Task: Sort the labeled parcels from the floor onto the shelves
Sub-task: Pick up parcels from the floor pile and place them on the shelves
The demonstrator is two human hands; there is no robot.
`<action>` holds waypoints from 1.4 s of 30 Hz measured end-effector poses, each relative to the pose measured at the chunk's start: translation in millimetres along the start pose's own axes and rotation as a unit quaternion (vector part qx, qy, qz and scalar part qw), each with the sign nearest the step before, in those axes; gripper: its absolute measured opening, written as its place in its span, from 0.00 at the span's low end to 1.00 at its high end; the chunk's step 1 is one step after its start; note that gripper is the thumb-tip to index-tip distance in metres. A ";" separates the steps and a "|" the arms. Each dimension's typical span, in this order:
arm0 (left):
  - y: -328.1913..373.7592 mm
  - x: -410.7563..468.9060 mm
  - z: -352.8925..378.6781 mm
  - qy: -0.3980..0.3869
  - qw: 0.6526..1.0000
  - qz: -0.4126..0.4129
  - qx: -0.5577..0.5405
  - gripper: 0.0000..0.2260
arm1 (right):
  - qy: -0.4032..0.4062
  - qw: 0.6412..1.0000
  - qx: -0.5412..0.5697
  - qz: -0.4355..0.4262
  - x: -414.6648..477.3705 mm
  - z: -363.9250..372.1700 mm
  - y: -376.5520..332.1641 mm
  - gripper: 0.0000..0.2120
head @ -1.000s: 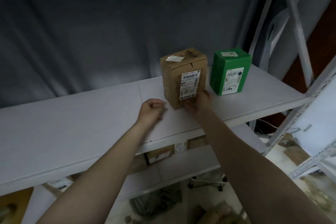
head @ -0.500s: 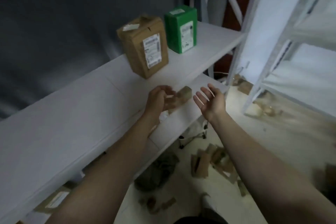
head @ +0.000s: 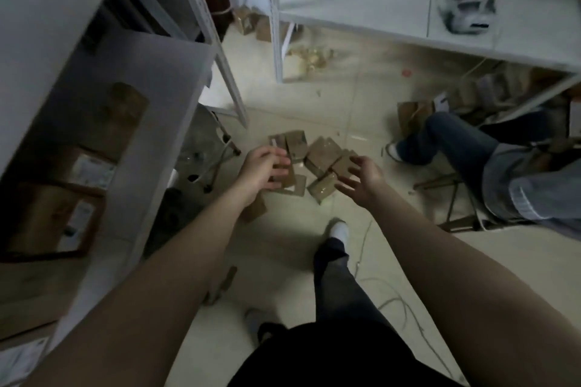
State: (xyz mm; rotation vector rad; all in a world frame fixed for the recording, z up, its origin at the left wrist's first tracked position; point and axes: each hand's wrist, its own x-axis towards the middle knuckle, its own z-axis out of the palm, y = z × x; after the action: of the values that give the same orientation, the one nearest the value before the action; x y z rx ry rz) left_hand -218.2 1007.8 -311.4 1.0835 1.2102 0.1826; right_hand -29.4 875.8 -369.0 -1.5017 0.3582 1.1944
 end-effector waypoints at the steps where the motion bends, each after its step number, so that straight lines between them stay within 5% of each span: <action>1: -4.6 23.5 15.1 0.001 1.000 -0.027 0.002 0.13 | 0.011 1.000 -0.010 0.011 20.1 -12.5 -2.7 0.17; 12: -99.4 292.1 151.2 -0.016 0.975 -0.210 0.072 0.10 | 0.090 0.970 -0.150 0.168 282.0 -91.5 0.4 0.16; 22: -274.8 529.3 189.4 -0.025 0.951 -0.264 0.158 0.10 | 0.089 0.949 -0.174 0.245 524.2 -124.5 132.0 0.18; 26: -349.1 600.0 211.2 -0.090 0.937 -0.272 0.200 0.14 | 0.072 0.944 -0.187 0.261 600.1 -137.3 187.6 0.26; 32: -416.5 648.3 247.1 -0.132 0.927 -0.274 0.222 0.03 | 0.089 0.962 -0.076 0.245 681.8 -147.1 235.2 0.30; 38: -414.3 634.7 243.8 -0.135 0.913 -0.365 0.124 0.25 | 0.117 0.968 0.025 0.222 676.7 -147.3 241.2 0.29; 42: -383.3 607.7 223.1 -0.094 0.914 -0.378 0.108 0.29 | 0.118 0.963 0.003 0.241 639.8 -139.4 224.8 0.33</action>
State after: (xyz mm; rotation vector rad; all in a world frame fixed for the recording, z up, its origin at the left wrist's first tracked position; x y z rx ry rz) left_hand 52.1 1065.7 -1011.1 0.7246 1.4083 -0.6537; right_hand 147.1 921.0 -1036.9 -1.6064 0.9298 1.3841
